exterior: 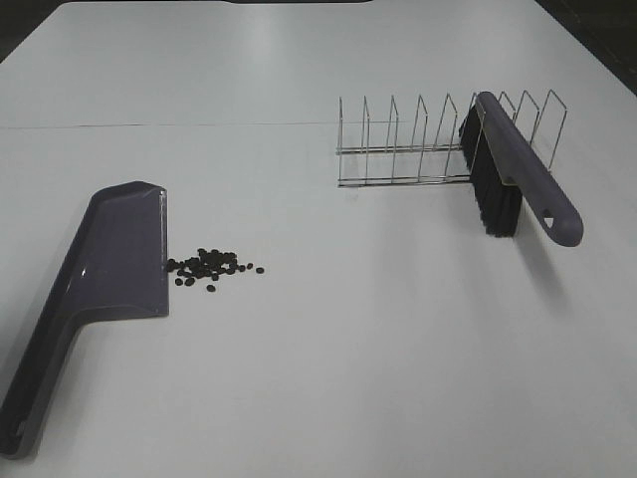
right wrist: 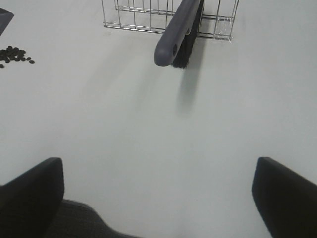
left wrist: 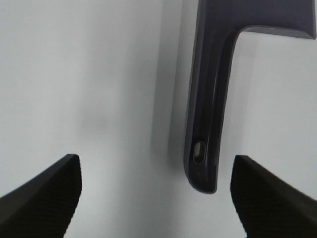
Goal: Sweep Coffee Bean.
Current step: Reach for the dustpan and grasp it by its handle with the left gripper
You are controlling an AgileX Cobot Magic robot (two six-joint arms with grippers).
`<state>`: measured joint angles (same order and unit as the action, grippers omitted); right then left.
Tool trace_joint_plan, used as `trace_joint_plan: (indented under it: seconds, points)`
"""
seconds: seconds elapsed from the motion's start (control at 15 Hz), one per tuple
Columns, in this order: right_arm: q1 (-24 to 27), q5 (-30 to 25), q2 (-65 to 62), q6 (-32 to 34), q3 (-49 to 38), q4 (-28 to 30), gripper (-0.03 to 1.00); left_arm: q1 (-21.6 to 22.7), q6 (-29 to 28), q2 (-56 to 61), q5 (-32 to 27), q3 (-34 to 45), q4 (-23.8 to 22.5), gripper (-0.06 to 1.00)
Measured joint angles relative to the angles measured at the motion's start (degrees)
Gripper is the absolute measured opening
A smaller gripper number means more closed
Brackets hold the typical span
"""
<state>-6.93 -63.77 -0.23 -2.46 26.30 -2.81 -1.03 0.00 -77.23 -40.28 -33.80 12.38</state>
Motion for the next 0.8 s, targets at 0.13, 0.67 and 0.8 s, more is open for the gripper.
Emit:
trace_joint_plan:
  seconds: [0.13,0.67,0.8]
  points:
    - [0.0,0.0,0.0,0.0,0.0,0.0,0.90,-5.8,-2.4,-10.9,2.9,-3.7,0.6,0.75]
    - [0.0,0.0,0.0,0.0,0.0,0.0,0.90,-7.3,-7.3,-27.6,4.8,-13.9,0.7,0.75]
    - [0.0,0.0,0.0,0.0,0.0,0.0,0.90,-7.3,-7.3,-29.3,4.8,-14.0,0.7,0.75]
